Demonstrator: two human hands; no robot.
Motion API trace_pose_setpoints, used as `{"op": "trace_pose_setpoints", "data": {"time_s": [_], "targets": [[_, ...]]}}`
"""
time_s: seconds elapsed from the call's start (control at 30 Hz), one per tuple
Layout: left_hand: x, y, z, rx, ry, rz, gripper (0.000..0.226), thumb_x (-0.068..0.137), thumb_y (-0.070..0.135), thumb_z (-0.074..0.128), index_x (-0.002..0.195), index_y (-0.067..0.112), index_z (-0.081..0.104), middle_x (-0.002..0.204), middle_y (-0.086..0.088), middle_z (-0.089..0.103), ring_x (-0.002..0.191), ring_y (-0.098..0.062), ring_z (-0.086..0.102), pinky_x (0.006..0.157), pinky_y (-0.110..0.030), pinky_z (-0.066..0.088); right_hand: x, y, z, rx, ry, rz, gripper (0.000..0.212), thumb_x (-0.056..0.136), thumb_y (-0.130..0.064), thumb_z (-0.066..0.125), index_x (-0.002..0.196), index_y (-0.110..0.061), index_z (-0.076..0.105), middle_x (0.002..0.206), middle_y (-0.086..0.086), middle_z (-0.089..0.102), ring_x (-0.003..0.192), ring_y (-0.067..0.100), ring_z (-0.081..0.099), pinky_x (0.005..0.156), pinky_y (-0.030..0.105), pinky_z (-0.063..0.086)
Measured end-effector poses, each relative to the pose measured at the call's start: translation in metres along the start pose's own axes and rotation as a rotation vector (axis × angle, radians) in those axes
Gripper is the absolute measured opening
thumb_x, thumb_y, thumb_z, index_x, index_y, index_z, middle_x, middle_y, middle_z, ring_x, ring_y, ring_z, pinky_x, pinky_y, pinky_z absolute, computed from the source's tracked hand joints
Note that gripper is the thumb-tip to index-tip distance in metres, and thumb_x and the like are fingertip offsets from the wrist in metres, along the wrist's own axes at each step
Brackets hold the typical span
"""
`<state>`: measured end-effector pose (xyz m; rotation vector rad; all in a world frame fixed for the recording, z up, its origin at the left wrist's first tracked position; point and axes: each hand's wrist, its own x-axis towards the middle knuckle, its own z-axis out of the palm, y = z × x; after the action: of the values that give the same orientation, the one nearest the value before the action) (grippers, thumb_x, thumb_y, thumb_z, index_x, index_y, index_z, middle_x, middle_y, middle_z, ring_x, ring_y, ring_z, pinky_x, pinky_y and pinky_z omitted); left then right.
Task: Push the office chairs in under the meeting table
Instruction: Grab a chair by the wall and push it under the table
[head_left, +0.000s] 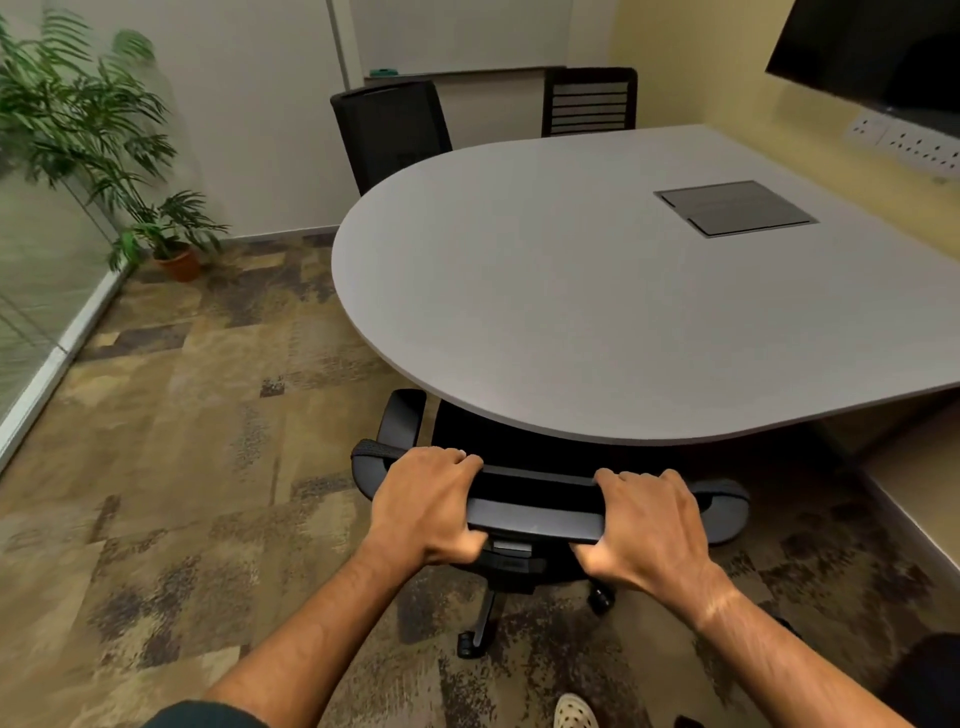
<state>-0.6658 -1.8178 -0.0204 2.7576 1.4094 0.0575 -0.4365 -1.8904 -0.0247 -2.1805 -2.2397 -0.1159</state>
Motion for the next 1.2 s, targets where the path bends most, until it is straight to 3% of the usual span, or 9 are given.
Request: {"op": "trace_pose_setpoints", "data": {"time_s": [0.33,0.73,0.93,1.2], "targets": [[0.041,0.026,0.004,0.002,0.005,0.025,0.063,0.058,0.055,0.043,0.108,0.021,0.061,0.085,0.006,0.061,0.080,-0.019,0.058,0.075,-0.033,0.049,0.009,0.040,0.003,0.004,0.028,0.048,0.039,0.060,-0.062,0.047,0.066,-0.023,0.046,0.051,-0.009,0.043,0.049,0.018,0.044,0.064,0.036,0.038],[0.088,0.058,0.013,0.023,0.038,0.043,0.076,0.060,0.053,0.038,0.123,0.014,0.055,0.086,0.000,0.061,0.077,-0.023,0.057,0.071,-0.035,0.047,0.028,0.093,0.005,-0.007,-0.039,0.084,0.059,0.061,-0.063,0.040,0.089,-0.018,0.065,0.073,-0.004,0.064,0.069,0.022,0.060,0.073,0.036,0.046],[0.105,0.063,0.015,0.055,0.029,0.042,0.074,0.060,0.054,0.038,0.120,0.015,0.055,0.089,-0.001,0.061,0.079,-0.023,0.056,0.071,-0.034,0.045,0.036,0.107,0.007,-0.022,-0.044,0.086,0.054,0.061,-0.062,0.042,0.084,-0.018,0.062,0.067,-0.004,0.058,0.061,0.021,0.055,0.067,0.034,0.043],[0.125,0.067,0.014,0.052,0.021,0.051,0.064,0.062,0.053,0.044,0.112,0.015,0.057,0.083,-0.001,0.059,0.074,-0.023,0.055,0.067,-0.034,0.044,0.048,0.123,0.011,-0.015,-0.045,0.102,0.055,0.063,-0.067,0.041,0.083,-0.019,0.059,0.069,-0.004,0.058,0.063,0.021,0.054,0.072,0.037,0.048]]}}
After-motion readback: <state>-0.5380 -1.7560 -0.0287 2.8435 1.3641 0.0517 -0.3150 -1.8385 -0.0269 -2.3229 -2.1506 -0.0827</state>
